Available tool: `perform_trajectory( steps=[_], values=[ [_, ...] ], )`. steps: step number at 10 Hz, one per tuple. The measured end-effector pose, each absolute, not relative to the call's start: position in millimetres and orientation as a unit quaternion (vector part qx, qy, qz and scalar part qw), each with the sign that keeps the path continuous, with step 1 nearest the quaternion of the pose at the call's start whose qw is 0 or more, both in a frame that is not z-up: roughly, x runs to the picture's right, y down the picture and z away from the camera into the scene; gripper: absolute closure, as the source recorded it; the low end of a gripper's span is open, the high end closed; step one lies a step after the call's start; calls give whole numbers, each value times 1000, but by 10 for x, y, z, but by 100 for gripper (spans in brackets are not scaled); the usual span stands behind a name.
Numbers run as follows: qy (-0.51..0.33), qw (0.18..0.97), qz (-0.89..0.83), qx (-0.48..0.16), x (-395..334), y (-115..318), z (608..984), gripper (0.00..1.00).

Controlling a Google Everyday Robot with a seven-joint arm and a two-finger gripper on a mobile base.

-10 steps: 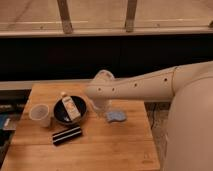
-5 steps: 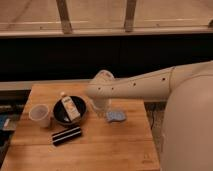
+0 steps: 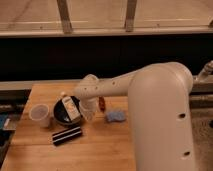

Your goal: Push the eraser across the table

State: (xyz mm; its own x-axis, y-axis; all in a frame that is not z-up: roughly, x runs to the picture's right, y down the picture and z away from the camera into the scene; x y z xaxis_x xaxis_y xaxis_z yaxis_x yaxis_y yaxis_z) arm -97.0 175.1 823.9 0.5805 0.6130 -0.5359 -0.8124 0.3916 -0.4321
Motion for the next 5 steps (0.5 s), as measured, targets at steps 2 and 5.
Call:
perform_trajectory(
  steps=[2,5],
  values=[
    [150,821,424,-352,-987,1824,8225,100],
    [154,822,407,-368,-1093,1961,8228,100]
  ],
)
